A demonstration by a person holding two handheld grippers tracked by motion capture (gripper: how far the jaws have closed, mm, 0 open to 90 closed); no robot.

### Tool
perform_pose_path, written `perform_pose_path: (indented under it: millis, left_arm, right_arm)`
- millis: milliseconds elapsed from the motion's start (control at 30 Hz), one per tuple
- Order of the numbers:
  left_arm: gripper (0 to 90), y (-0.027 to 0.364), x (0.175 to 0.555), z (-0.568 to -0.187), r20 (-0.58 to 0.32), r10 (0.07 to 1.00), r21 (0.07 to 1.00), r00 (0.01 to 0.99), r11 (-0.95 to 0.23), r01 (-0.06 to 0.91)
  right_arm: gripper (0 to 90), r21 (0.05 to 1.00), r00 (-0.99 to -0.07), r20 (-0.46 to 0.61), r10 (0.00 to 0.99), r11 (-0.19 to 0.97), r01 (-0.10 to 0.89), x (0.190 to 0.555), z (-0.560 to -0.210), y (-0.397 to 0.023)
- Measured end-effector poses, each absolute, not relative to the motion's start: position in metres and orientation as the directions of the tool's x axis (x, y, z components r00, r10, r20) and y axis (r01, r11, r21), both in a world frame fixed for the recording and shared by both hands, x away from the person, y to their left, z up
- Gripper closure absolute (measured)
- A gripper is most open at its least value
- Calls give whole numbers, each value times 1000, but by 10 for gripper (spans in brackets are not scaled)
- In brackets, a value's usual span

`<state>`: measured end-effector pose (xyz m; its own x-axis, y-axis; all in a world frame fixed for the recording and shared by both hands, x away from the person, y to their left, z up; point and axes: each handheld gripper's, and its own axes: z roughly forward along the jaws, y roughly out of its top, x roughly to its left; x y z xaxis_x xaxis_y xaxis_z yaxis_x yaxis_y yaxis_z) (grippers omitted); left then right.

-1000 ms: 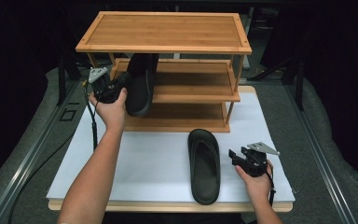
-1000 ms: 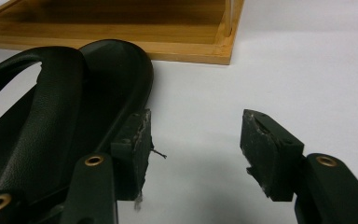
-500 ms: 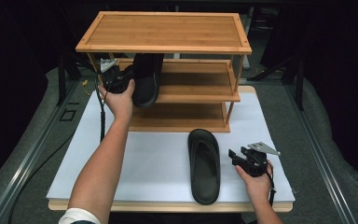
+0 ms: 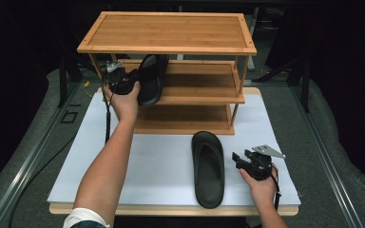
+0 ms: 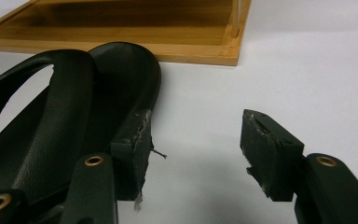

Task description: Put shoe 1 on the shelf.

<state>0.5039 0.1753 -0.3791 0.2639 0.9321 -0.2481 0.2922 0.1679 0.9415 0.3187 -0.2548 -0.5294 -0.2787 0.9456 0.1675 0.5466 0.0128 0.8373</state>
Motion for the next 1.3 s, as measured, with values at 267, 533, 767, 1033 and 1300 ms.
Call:
perform_pose_path:
  millis: [267,533,767,1033,1300]
  left_arm:
    - [721,171,504,-379,-212,936,950,281,130,284]
    - [687,171,502,-378,-237,924,948,300,153,279]
    - [669,172,496,-371,-242,915,953,322,162,256]
    - [665,175,481,-364,-212,916,961,340,131,245]
    - [661,188,451,-360,-240,893,957,380,151,248]
  right_arm:
    - [431,836,-283,175,943,9,548,319,-530,-255]
    - [431,836,-282,176,943,8,548,319,-529,-254]
    - [430,840,-287,172,943,12,543,319,-529,-253]
    - [431,845,-289,158,944,22,534,319,-528,-250]
    - [429,850,-289,129,948,44,525,317,-527,-249]
